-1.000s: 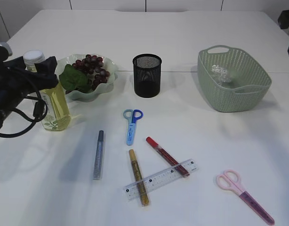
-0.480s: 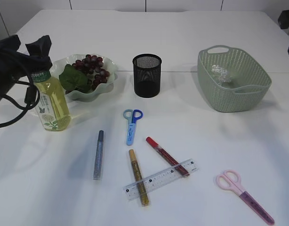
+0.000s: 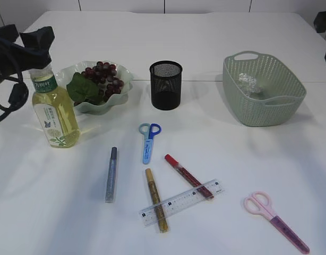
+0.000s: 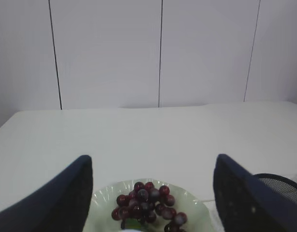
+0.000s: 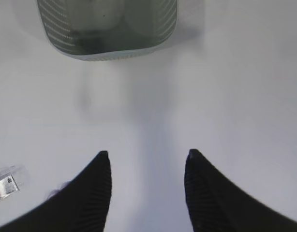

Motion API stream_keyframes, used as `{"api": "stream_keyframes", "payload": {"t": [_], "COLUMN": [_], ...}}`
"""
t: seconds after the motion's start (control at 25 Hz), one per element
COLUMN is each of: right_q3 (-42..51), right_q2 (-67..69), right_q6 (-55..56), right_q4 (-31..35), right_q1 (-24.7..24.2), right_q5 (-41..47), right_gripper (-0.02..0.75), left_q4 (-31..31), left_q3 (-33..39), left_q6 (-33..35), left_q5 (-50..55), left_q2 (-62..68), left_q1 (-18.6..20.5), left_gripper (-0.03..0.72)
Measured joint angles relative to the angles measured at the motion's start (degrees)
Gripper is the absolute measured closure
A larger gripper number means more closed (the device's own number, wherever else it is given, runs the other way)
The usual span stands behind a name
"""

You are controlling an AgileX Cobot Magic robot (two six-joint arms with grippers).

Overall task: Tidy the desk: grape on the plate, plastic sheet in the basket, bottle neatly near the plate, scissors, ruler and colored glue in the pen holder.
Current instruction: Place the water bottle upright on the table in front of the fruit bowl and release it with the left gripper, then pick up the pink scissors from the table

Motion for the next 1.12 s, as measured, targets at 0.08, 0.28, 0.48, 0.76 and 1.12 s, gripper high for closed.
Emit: {"api": "stream_keyframes", "payload": {"t": [0.08,0.28,0.48,0.76,1.12], "right_q3": [0.0,0.0,0.0,0.0,0.0], "right_q2": [0.0,0.0,0.0,0.0,0.0], "right_q6": [0.0,0.0,0.0,0.0,0.0], "right_q4": [0.0,0.0,0.1,0.58,0.81], "right_q1": [0.0,0.0,0.0,0.0,0.0], "right_q5": [0.0,0.0,0.0,0.0,0.0], "right_gripper": [0.34,0.339,0.339,0.34,0.339], "left_q4": [0.0,0.82,3.17,2.18,-3.28], "left_q3": [0.0,0.0,0.1,0.21,0.21], "left_q6": [0.11,0.75,0.75,0.75,0.75], "left_q5": [4.1,14.45,25.24,46.76,76.68], "left_q2": [-2.32,-8.08,-15.35,-27.31,-44.26], "left_q1": [0.0,0.0,0.0,0.0,0.0], "left_gripper": [0.126,0.126,0.126,0.126,0.126]}}
